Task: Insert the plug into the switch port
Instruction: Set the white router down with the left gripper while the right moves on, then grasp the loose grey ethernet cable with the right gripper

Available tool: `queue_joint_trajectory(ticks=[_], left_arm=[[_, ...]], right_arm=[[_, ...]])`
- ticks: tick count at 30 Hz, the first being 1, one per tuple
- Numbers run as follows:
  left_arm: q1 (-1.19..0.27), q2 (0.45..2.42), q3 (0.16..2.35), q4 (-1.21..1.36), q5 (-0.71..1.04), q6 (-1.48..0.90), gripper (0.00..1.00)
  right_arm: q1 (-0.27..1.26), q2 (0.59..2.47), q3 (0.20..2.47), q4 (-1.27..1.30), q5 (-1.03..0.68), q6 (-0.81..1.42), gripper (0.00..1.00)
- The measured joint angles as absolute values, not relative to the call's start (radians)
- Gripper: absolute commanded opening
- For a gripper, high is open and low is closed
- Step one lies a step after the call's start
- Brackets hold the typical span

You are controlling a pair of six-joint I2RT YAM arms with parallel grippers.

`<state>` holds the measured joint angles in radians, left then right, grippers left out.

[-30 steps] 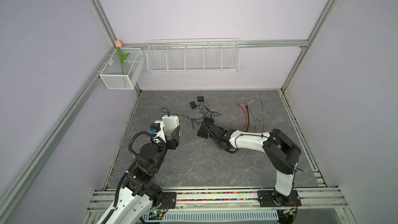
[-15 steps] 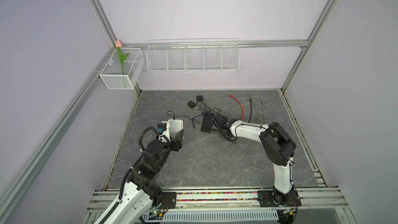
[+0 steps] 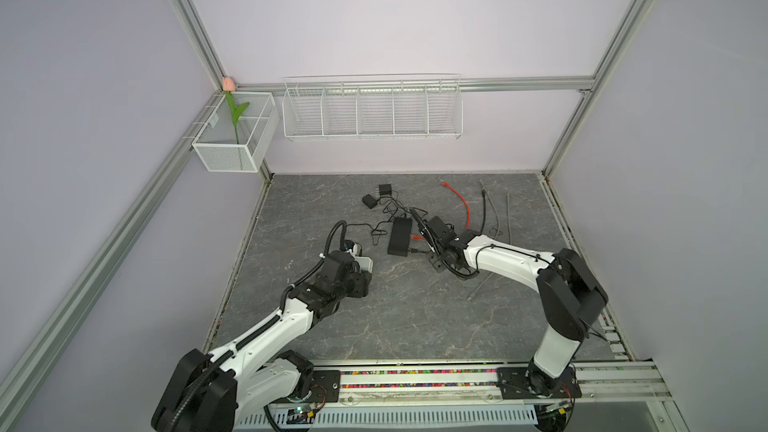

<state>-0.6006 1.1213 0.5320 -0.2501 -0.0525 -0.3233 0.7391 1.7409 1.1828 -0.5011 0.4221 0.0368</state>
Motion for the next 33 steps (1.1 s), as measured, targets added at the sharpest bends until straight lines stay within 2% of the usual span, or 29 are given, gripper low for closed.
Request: queue_joint_trajectory(ticks=[7, 10, 15, 25, 29, 33], left_arm=[[-0.682, 1.253, 0.558, -0.258, -0.061, -0.376, 0.00], [-0.697, 1.313, 0.587, -0.277, -0.075, -0.408, 0.00], [-0.756, 1.385, 0.640, -0.287, -0.105, -0.457, 0.06], [-0.841, 1.491, 0.691, -0.247, -0.137, -0.543, 0.24], [-0.857, 1.507, 0.699, -0.237, -0.159, -0.561, 0.41], [-0.868, 1.518, 0.708, -0.236, -0.176, -0.575, 0.50]], right_arm=[[0.713, 1.641, 1.126, -0.528, 0.389, 0.125, 0.59], [0.641, 1.607, 1.069, -0.517, 0.323, 0.191, 0.59], [0.536, 1.521, 0.943, -0.493, 0.228, 0.294, 0.60], [0.427, 1.438, 0.834, -0.424, 0.151, 0.413, 0.61], [0.402, 1.438, 0.804, -0.389, 0.120, 0.439, 0.60], [0.384, 1.438, 0.788, -0.342, 0.080, 0.458, 0.60]])
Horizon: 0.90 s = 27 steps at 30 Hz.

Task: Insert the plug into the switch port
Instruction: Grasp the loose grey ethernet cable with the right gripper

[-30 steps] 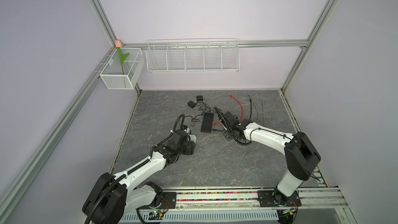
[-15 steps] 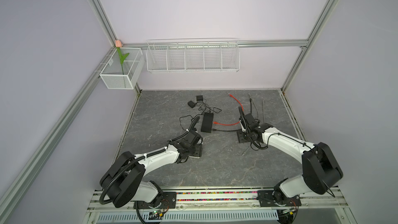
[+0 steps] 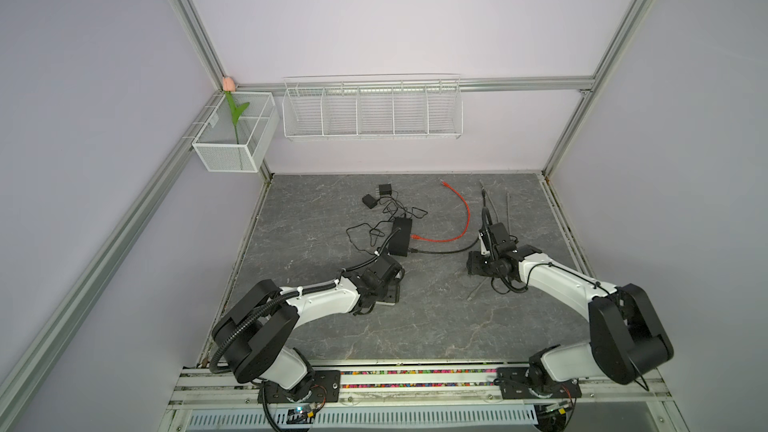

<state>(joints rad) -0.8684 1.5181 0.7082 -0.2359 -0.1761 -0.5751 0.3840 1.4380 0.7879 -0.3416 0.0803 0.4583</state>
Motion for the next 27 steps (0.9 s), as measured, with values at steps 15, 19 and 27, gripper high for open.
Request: queue_joint_trajectory(ticks=[15, 19, 27], left_arm=[[-0.883, 1.528, 0.709, -0.201, -0.186, -0.612, 0.65], [-0.884, 1.530, 0.709, -0.191, -0.183, -0.620, 0.67], [-0.886, 1.538, 0.709, -0.181, -0.179, -0.624, 0.99]], right_arm=[[0.373, 1.560, 0.799, -0.258, 0.044, 0.505, 0.57], [0.373, 1.597, 0.803, -0.237, 0.054, 0.506, 0.56], [0.373, 1.642, 0.839, -0.206, 0.082, 0.506, 0.51]])
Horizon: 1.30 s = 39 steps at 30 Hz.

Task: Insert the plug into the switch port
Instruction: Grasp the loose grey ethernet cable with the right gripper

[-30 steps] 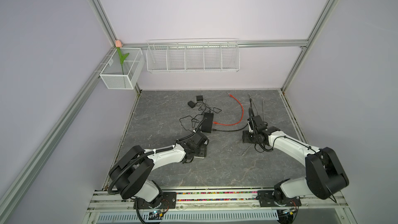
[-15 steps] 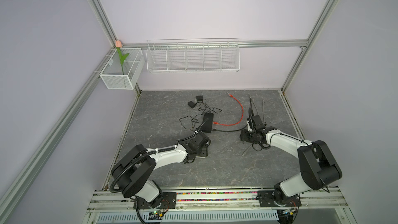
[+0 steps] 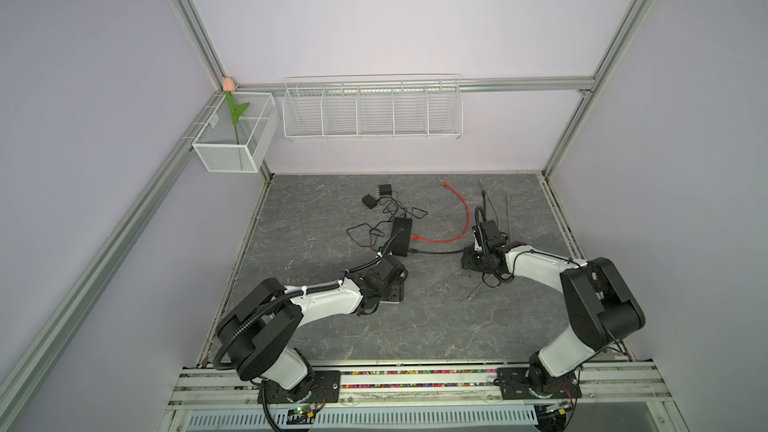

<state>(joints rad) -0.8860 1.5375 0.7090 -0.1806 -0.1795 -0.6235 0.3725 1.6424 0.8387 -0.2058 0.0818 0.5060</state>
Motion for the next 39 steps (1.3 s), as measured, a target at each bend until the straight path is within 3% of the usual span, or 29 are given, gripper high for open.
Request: queue_joint_trajectory(ticks=[6, 15, 21, 28, 39], left_arm=[[-0.890, 1.543, 0.709, -0.158, -0.175, -0.635, 0.99], [-0.890, 1.449, 0.661, -0.158, -0.176, -0.657, 1.00], [-0.890, 1.225, 0.633, -0.165, -0.187, -0.654, 0.97], [-0.893, 0.969, 0.540, -0.073, -0.132, -0.589, 0.79], [-0.922, 0.949, 0.484, 0.110, 0.036, -0.530, 0.60]], right_arm=[[0.373, 1.655, 0.846, -0.196, 0.096, 0.506, 0.40], [0.373, 1.649, 0.828, -0.185, 0.101, 0.527, 0.14], [0.373, 1.559, 0.752, -0.201, 0.107, 0.545, 0.10], [0.373, 1.353, 0.675, -0.213, 0.099, 0.593, 0.08], [0.369, 1.057, 0.552, -0.131, -0.008, 0.723, 0.07]])
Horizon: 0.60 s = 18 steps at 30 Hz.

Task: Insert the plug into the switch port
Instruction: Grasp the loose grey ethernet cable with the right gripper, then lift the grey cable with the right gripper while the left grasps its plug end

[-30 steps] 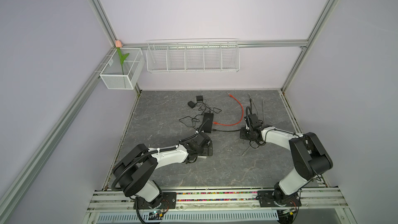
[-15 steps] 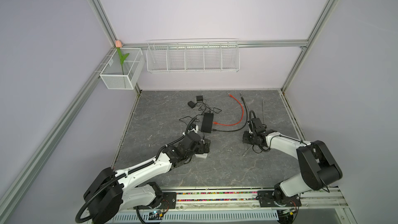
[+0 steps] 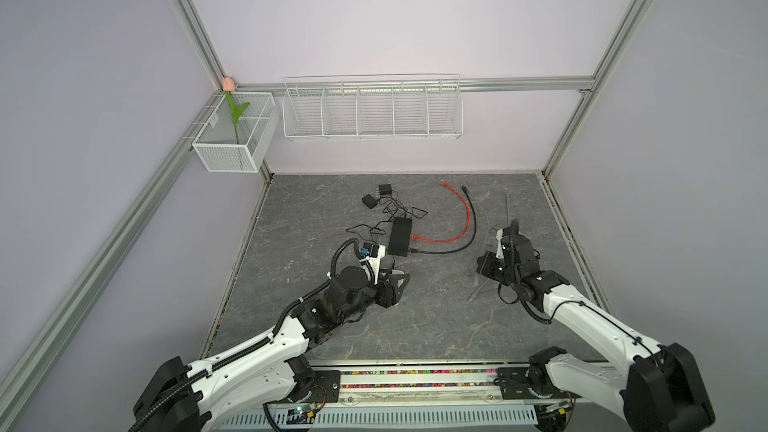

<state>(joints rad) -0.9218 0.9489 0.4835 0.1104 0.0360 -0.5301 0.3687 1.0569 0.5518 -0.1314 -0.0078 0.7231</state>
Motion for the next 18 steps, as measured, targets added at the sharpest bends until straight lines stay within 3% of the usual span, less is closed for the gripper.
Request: queue_joint_trajectory(ticks=[8, 13, 18], left_arm=[[-0.952, 1.088, 0.484, 0.303, 0.177, -0.540, 0.53], [-0.963, 1.120, 0.484, 0.361, 0.228, -0.546, 0.35], [-0.963, 1.122, 0.484, 0.444, 0.286, -0.555, 0.40]], right_arm=[[0.369, 0.899, 0.418, 0.067, -0.136, 0.840, 0.07], [0.381, 0.801, 0.405, 0.148, -0.186, 0.872, 0.07], [0.413, 0.724, 0.403, 0.226, -0.207, 0.894, 0.07]])
